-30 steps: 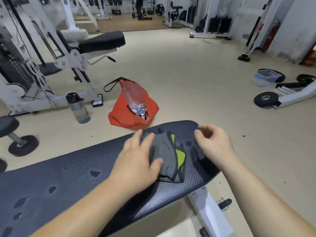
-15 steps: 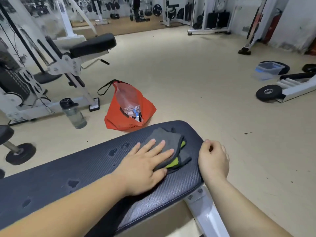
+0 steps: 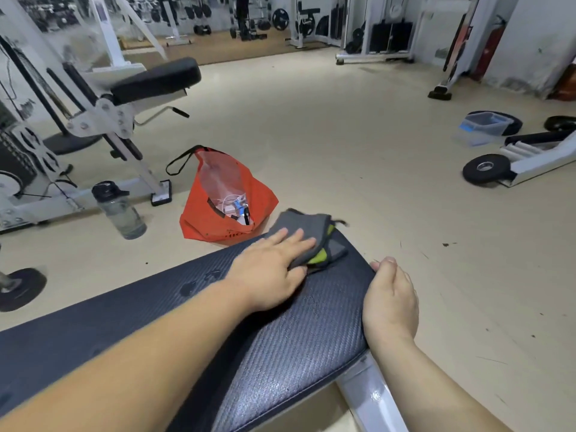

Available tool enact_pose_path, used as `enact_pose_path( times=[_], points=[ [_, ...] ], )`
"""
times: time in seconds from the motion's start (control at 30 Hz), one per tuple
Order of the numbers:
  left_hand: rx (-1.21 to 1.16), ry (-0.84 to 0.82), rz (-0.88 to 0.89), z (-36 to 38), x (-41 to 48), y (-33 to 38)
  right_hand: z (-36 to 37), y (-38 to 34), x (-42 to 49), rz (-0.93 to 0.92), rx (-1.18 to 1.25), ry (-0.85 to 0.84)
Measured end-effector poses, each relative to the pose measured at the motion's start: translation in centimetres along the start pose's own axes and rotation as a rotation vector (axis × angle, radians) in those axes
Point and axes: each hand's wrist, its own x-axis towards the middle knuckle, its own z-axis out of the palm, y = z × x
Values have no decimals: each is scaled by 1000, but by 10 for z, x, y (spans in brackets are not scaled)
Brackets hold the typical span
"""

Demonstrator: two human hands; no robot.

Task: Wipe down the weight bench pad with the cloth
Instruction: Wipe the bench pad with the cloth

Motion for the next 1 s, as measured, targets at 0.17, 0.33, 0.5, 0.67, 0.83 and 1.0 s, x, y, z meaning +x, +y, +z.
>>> enact_pose_path(
  times=[0.17,0.33,0.5,0.67,0.83,1.0],
  points=[
    [-18,73,152,22,-43,59,-1,-3,-1,12,8,8],
    [25,-4,188,-3,-21,-18,-1,-2,-2,15,23,-13],
    [-28,114,-185,11,-22,12,0,-5,-2,27,-28,-14],
    [-61,3,296,10,-78,27,-2,-3,-2,21,-17,-17],
    [-87,75,-91,-6,-53,-53,-2,-5,-5,27,-29,-18],
    [-61,133,-23,21,-93,27,-3,-8,-6,42,-6,-1]
  ],
)
